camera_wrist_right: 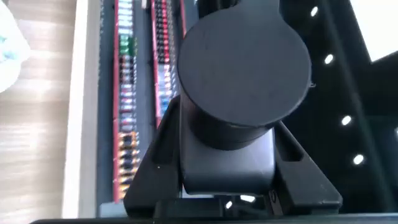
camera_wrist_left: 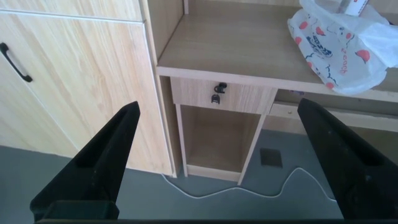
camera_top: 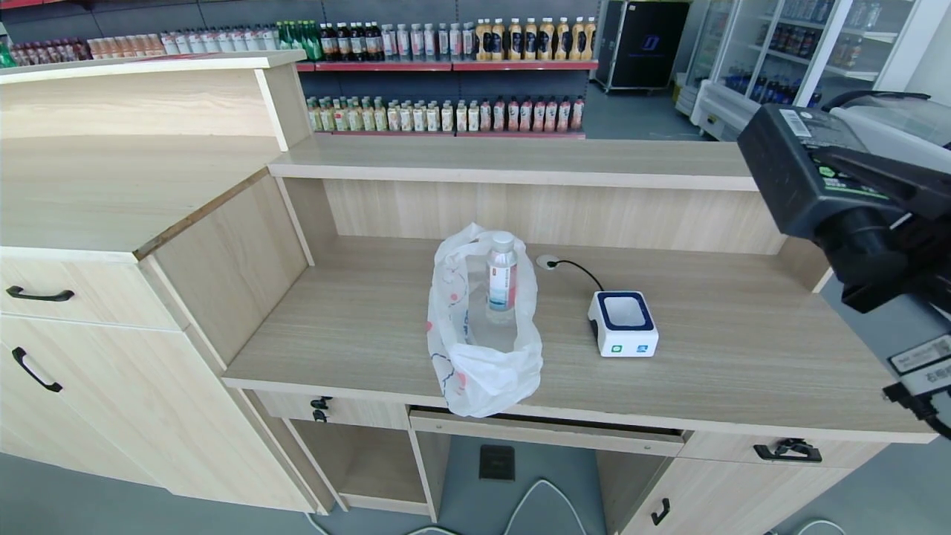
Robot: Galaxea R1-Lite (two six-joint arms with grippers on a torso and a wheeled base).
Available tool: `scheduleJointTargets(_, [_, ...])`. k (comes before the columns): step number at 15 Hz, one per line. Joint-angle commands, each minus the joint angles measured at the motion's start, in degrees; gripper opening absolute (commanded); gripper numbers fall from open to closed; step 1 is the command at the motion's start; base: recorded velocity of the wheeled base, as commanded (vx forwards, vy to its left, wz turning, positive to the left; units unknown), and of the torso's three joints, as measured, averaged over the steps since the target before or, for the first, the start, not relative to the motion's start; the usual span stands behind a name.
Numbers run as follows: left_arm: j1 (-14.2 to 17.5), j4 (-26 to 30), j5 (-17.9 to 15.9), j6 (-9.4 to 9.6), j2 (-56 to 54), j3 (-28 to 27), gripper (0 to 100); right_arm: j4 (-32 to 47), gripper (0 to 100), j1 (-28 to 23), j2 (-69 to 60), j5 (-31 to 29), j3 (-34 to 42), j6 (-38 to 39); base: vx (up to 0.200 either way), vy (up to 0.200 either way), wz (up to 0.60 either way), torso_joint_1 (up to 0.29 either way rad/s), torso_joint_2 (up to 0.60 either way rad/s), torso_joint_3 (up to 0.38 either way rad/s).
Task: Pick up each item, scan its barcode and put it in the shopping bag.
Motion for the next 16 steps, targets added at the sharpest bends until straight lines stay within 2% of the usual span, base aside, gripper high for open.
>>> scheduleJointTargets(1, [0.01, 0.0, 0.04, -0.02, 0.02, 0.0, 100, -0.41, 0, 8.88, 1.34, 1.81, 0.72, -9.57, 0.0, 0.0, 0.0, 0.0, 0.0, 0.0])
scheduleJointTargets(3, [0.01, 0.0, 0.04, -0.02, 0.02, 0.0, 100, -0.5, 0, 11.61, 1.16, 3.74, 1.95, -20.29, 0.0, 0.0, 0.0, 0.0, 0.0, 0.0])
scheduleJointTargets(8, [0.01, 0.0, 0.04, -0.02, 0.02, 0.0, 100, 2.4, 0, 18.64, -7.98, 4.71, 4.24, -30.84, 0.0, 0.0, 0.0, 0.0, 0.0, 0.0])
scheduleJointTargets(10, [0.01, 0.0, 0.04, -0.02, 0.02, 0.0, 100, 8.56, 0, 19.78, -11.41, 4.71, 4.15, -34.62, 0.0, 0.0, 0.0, 0.0, 0.0, 0.0])
scheduleJointTargets(13, [0.01, 0.0, 0.04, -0.02, 0.02, 0.0, 100, 23.15, 0, 22.5, -16.86, 4.53, 4.06, -42.88, 0.0, 0.0, 0.0, 0.0, 0.0, 0.0])
scheduleJointTargets(16, [0.01, 0.0, 0.04, -0.02, 0.02, 0.0, 100, 31.14, 0, 24.61, -19.23, 4.09, 4.15, -49.12, 0.0, 0.0, 0.0, 0.0, 0.0, 0.0])
